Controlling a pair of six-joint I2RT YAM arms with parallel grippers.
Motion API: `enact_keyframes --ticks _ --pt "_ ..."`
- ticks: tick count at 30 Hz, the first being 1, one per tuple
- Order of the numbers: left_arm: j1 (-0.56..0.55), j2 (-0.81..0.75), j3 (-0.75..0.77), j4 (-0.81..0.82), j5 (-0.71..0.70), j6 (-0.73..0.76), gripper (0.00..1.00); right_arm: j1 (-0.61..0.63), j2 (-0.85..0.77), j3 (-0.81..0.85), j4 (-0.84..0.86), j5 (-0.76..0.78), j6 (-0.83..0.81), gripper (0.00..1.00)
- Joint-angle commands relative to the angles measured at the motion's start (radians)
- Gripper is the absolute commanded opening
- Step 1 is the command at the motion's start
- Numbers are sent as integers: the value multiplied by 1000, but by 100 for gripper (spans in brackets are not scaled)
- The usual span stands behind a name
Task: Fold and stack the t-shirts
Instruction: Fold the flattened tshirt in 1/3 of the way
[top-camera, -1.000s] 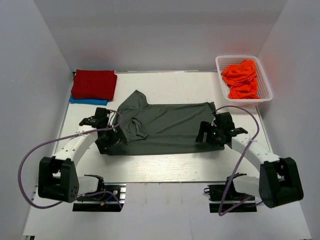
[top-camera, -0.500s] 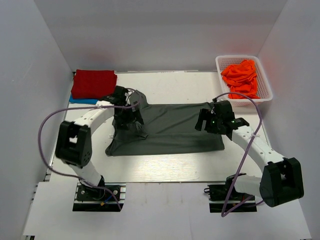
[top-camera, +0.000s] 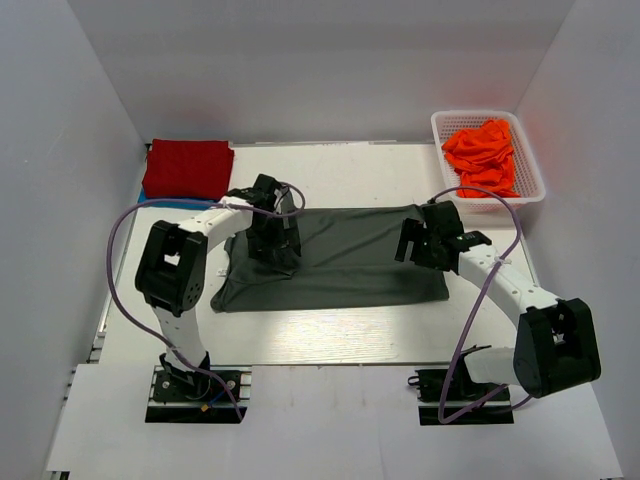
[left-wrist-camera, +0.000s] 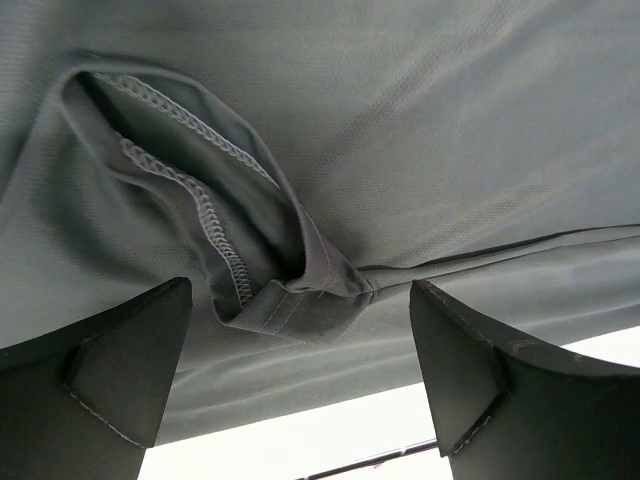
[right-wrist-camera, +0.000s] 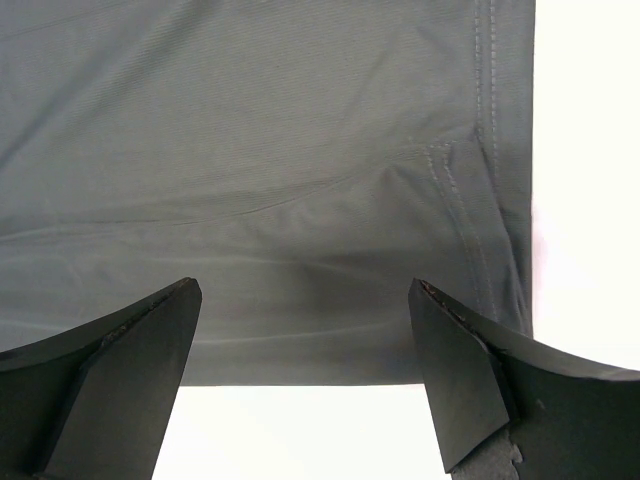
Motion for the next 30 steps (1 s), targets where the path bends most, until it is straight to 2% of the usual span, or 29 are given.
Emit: enact_keyframes --ticks 1,7,17,23,30 --pt "-18 -3 -4 -14 -38 17 100 -7 -19 33 -10 25 14 90" --pt "-48 30 -4 -14 -59 17 100 -10 -43 21 -10 46 27 90" --pt "-58 57 75 67 1 17 100 -12 -85 14 -14 62 31 90" --pt "-58 132 163 137 134 7 100 -13 -118 19 -23 82 34 90" --pt "-48 166 252 118 157 -3 100 -15 -112 39 -33 88 37 90"
